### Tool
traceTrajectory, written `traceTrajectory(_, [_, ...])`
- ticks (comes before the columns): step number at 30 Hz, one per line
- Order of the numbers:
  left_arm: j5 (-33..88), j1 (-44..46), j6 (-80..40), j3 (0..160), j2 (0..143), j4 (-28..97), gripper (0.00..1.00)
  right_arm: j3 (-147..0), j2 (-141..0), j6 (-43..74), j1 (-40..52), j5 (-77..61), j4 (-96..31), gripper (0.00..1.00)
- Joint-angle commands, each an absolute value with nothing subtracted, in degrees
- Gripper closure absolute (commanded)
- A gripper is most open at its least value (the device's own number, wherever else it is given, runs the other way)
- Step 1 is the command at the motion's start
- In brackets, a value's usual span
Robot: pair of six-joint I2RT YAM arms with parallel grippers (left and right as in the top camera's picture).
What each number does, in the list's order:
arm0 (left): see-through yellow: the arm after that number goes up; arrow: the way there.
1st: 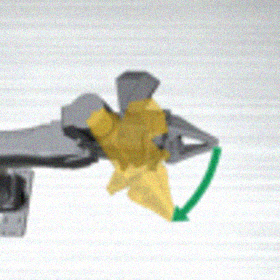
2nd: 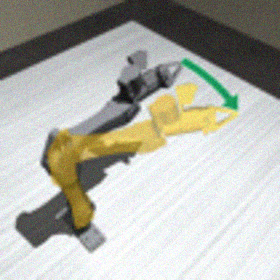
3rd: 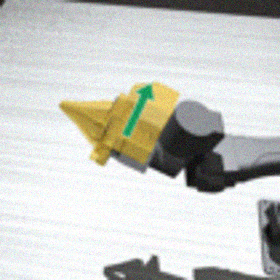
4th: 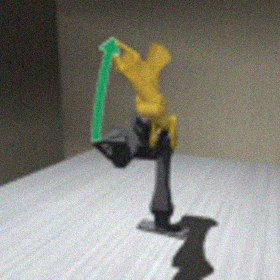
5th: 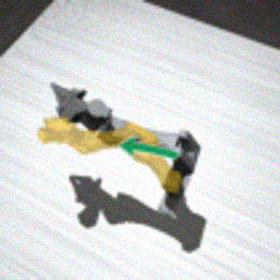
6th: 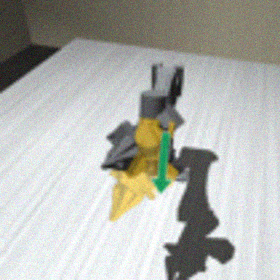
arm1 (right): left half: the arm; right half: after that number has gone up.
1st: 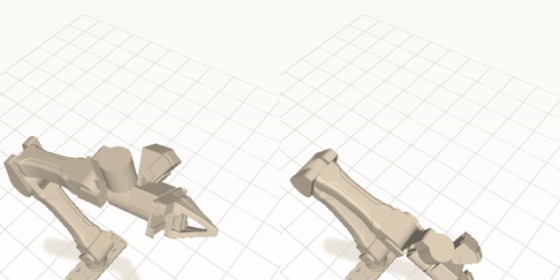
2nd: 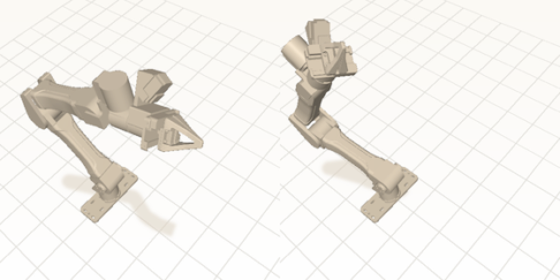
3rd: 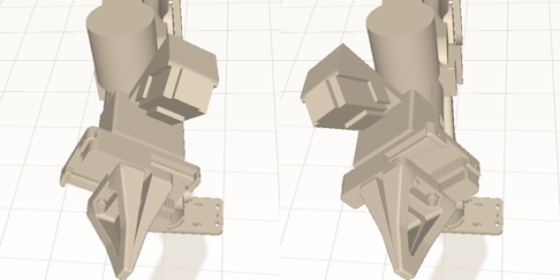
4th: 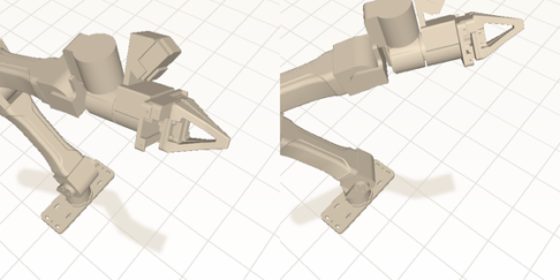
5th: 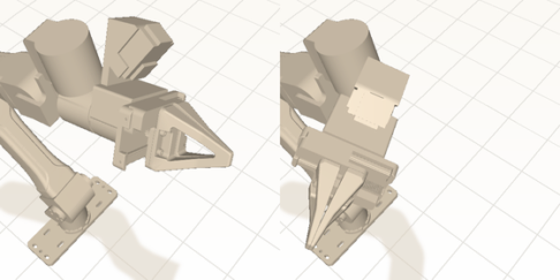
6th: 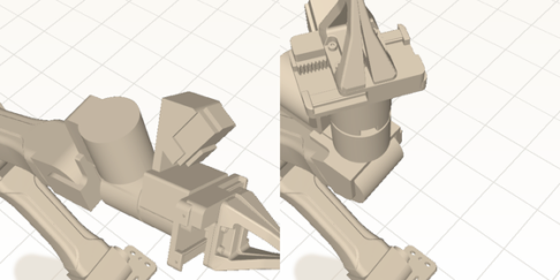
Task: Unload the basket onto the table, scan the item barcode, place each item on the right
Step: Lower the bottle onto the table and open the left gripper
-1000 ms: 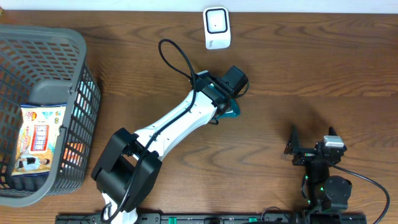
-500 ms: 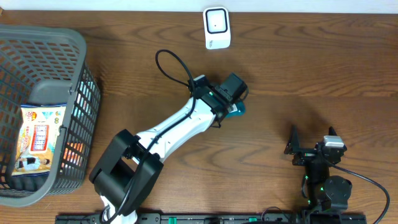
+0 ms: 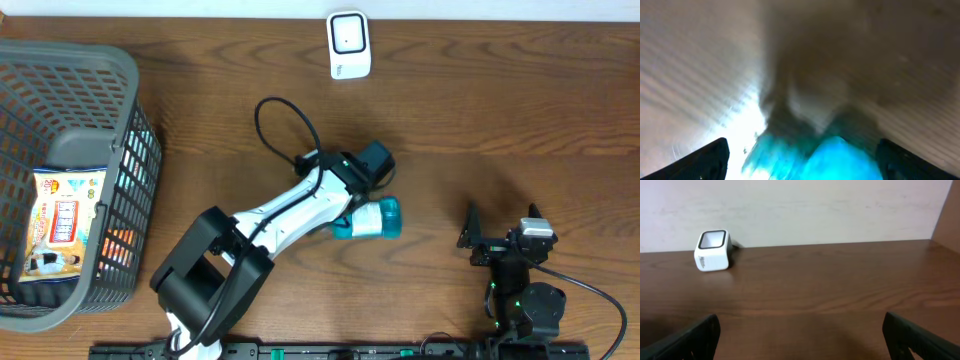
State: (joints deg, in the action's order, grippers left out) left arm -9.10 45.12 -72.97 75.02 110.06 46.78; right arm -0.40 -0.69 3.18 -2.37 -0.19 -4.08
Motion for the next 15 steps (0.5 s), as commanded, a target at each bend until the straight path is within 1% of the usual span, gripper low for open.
traceTrajectory(1, [-4.7,44.8,-79.1,75.2,109.4,47.1,0.06,-0.3,-0.4,2.5,-2.3,0.3,-4.3,0.01])
traceTrajectory(4, [-2.0,44.3,-79.6,75.3,107.5,47.2,0.04,-0.3,-0.4,2.5,-2.3,0.3,-4.3,0.01])
traceTrajectory(6, [-2.2,44.2,-79.1,75.4,105.4,47.6,0.01,-0.3,-0.4,2.5,-2.3,0.3,-4.3,0.01])
traceTrajectory(8, [-2.8,44.0,-76.9,75.4,102.5,47.7,0.01,-0.3,-0.4,2.5,-2.3,0.3,-4.3,0.01])
traceTrajectory(10, [-4.3,43.9,-74.4,75.5,99.0,47.7,0.0,-0.3,-0.4,2.5,-2.3,0.3,-4.3,0.01])
traceTrajectory(12, [-6.9,43.9,-71.9,75.7,95.0,47.7,0.02,-0.3,-0.4,2.5,-2.3,0.3,-4.3,0.01])
traceTrajectory(15, [-11.3,43.7,-66.7,76.5,88.1,47.7,0.02,-0.3,-0.4,2.5,-2.3,0.3,-4.3,0.01])
